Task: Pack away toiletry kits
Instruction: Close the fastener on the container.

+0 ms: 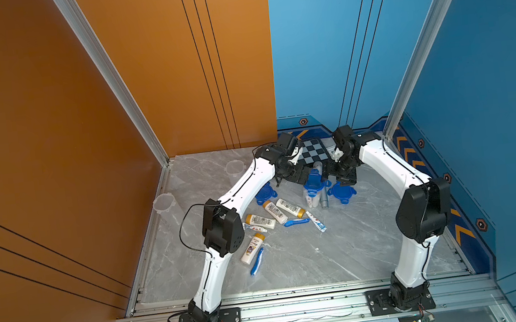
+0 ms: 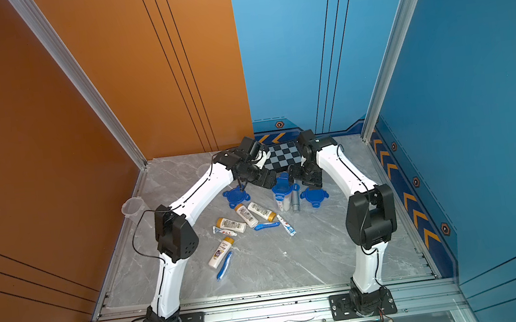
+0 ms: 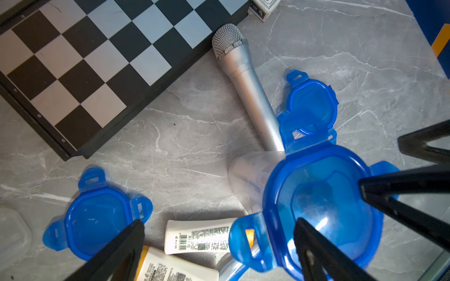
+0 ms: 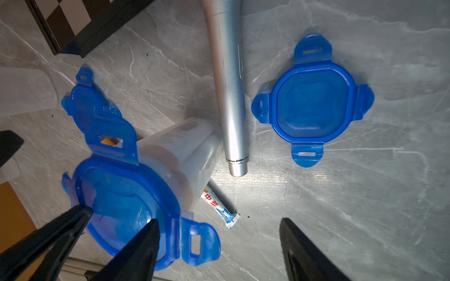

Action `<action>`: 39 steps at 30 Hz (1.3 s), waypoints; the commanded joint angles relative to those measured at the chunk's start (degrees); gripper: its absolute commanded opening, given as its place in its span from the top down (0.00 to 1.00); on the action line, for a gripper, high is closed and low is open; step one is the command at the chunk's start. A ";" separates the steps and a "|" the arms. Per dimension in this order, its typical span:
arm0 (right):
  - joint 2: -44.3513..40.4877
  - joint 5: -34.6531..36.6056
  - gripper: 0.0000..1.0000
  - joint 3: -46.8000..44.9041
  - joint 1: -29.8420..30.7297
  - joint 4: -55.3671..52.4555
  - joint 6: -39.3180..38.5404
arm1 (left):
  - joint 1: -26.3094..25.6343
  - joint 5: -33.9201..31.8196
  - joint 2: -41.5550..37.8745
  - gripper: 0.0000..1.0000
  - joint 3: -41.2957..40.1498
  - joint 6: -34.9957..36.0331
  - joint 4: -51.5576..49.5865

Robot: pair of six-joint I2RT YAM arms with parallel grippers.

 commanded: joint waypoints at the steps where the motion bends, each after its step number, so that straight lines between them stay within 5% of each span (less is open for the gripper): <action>1: 1.43 2.51 0.23 1.42 -0.22 -1.62 -1.60 | -1.17 -1.76 -0.08 0.03 -1.45 0.98 -1.44; 10: 2.58 2.87 0.25 2.38 0.15 -1.92 -2.59 | -1.48 -3.52 -1.17 0.04 -2.42 0.05 -2.31; 19: 2.02 10.95 0.22 16.97 4.22 -11.66 -2.71 | -1.98 -2.13 -3.35 0.10 2.73 -5.36 -3.37; 29: 0.17 8.64 0.40 10.13 6.91 -11.01 0.37 | -2.67 -0.56 -1.77 0.39 4.12 -4.07 -3.39; 39: 1.03 4.80 0.49 5.67 6.57 -6.03 1.89 | -2.49 1.50 -1.00 0.41 2.80 -4.78 -3.36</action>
